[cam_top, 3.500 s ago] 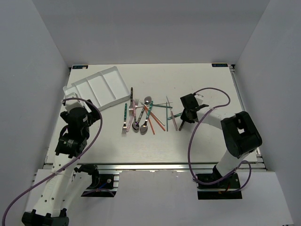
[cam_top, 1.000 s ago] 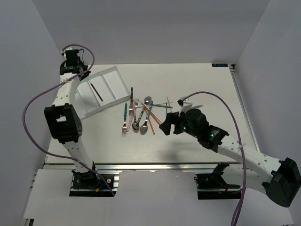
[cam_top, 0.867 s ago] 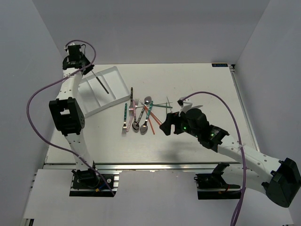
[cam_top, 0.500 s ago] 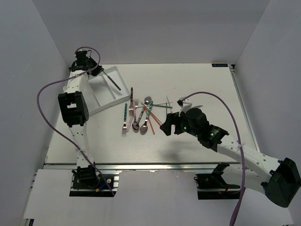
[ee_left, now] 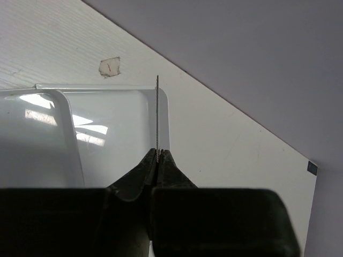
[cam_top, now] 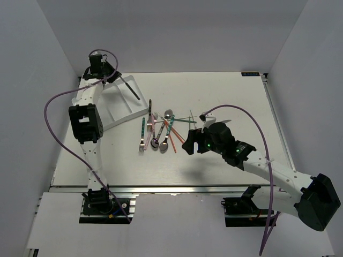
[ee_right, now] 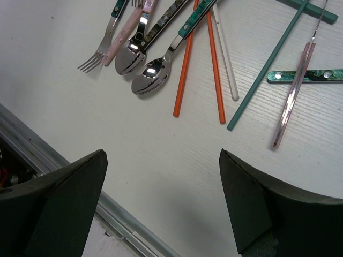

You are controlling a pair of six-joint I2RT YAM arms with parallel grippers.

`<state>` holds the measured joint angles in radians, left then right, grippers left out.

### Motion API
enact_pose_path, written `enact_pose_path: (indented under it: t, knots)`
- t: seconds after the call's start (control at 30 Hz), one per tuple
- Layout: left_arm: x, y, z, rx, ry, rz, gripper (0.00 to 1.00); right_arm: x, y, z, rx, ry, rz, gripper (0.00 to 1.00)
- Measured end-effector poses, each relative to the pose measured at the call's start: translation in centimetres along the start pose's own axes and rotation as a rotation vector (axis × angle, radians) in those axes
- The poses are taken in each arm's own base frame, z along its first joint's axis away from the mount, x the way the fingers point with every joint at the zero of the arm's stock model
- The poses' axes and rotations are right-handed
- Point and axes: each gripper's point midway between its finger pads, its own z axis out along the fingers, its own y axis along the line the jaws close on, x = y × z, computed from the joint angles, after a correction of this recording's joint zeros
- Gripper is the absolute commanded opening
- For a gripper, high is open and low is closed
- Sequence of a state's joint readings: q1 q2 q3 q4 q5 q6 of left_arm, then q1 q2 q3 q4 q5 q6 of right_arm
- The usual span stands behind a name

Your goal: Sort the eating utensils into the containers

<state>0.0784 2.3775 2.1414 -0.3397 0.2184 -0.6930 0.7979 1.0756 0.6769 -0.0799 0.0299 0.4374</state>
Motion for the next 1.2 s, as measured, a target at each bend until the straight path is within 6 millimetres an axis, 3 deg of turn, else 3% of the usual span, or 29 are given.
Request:
enact_pose_path:
  t: [0.13, 0.23, 0.37, 0.43, 0.47, 0.57, 0.63, 0.67, 0.73, 0.77, 0.8, 0.87, 0.93, 1.0, 1.03, 1.13, 1.2]
  knots:
    - [1.8, 0.8, 0.8, -0.035, 0.035, 0.017, 0.06, 0.1, -0.1, 0.2, 0.004, 0.007, 0.000, 0.89]
    - [3.3, 1.3, 1.3, -0.065, 0.064, 0.030, 0.23, 0.1, -0.1, 0.3, 0.005, 0.009, 0.000, 0.89]
    - [5.4, 0.7, 1.9, -0.065, 0.101, 0.049, 0.64, -0.1, 0.0, 0.2, 0.005, 0.007, 0.001, 0.89]
    - [5.8, 0.2, 2.1, -0.052, 0.102, 0.057, 0.74, 0.0, -0.2, 0.2, 0.015, 0.011, 0.001, 0.89]
    - [6.0, -0.3, 2.1, -0.045, 0.099, 0.058, 0.98, 0.1, -0.3, 0.2, 0.022, 0.014, 0.001, 0.89]
    - [6.1, -0.9, 1.6, -0.052, 0.103, 0.059, 0.98, 0.0, -1.1, 0.2, 0.056, 0.010, 0.005, 0.89]
    - [5.2, -2.2, -0.6, -0.055, 0.086, 0.071, 0.98, -0.4, -2.0, 0.4, 0.091, 0.008, 0.012, 0.88]
    - [4.7, -2.9, -3.1, -0.056, 0.067, 0.074, 0.98, -0.9, -2.8, 0.7, 0.120, 0.011, 0.015, 0.84]
    - [3.7, -4.8, -11.0, -0.038, 0.010, 0.071, 0.98, -1.5, -4.9, 1.8, 0.184, 0.030, 0.019, 0.63]
    - [2.6, -6.7, -16.3, 0.010, -0.058, 0.076, 0.98, -1.8, -6.4, 2.5, 0.229, 0.052, 0.027, 0.54]
    - [1.4, -8.6, -23.4, 0.083, -0.178, 0.094, 0.98, -1.8, -7.9, 3.4, 0.269, 0.079, 0.025, 0.50]
    - [1.0, -9.2, -30.0, 0.131, -0.291, 0.136, 0.98, -1.4, -9.3, 4.1, 0.305, 0.120, 0.014, 0.43]
    - [1.9, -8.2, -34.5, 0.137, -0.360, 0.192, 0.98, -1.2, -10.5, 5.5, 0.337, 0.166, -0.011, 0.36]
    - [2.8, -6.7, -36.8, 0.119, -0.408, 0.240, 0.98, -0.8, -11.5, 7.1, 0.356, 0.207, -0.030, 0.34]
    - [3.5, -5.5, -36.8, 0.089, -0.410, 0.255, 0.98, -0.5, -11.8, 7.7, 0.364, 0.227, -0.039, 0.33]
    - [7.0, -0.6, -34.1, -0.035, -0.326, 0.281, 0.98, 0.7, -12.8, 8.6, 0.388, 0.275, -0.054, 0.33]
    - [10.5, 3.5, -31.9, -0.141, -0.206, 0.296, 0.98, 1.5, -13.3, 8.7, 0.404, 0.304, -0.062, 0.33]
